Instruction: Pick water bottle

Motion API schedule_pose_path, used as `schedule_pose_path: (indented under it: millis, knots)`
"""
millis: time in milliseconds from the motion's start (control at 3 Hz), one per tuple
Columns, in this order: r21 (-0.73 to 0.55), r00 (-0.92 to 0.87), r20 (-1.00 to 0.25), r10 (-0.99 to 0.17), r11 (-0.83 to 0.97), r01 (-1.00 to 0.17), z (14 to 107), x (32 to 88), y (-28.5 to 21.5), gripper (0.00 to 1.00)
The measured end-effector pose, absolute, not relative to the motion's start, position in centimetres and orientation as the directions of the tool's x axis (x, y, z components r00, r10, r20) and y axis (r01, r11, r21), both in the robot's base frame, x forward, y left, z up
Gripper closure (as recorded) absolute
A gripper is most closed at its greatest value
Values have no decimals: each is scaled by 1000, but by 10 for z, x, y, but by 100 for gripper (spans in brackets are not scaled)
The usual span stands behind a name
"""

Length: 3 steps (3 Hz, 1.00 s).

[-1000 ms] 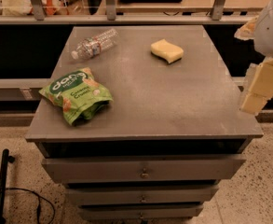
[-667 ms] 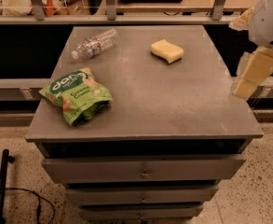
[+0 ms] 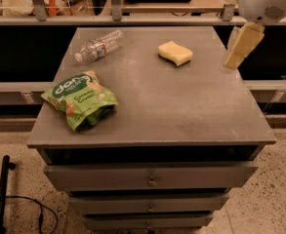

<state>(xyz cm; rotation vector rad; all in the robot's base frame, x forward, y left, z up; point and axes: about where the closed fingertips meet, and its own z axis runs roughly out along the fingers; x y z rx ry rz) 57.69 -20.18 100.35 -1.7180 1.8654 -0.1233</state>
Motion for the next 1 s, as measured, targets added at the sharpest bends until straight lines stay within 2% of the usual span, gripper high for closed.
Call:
schedule_pose_path:
  millis: [1000]
  knots:
    - [-519,343,-346,-873,-126,-845,1009,673,-129,0]
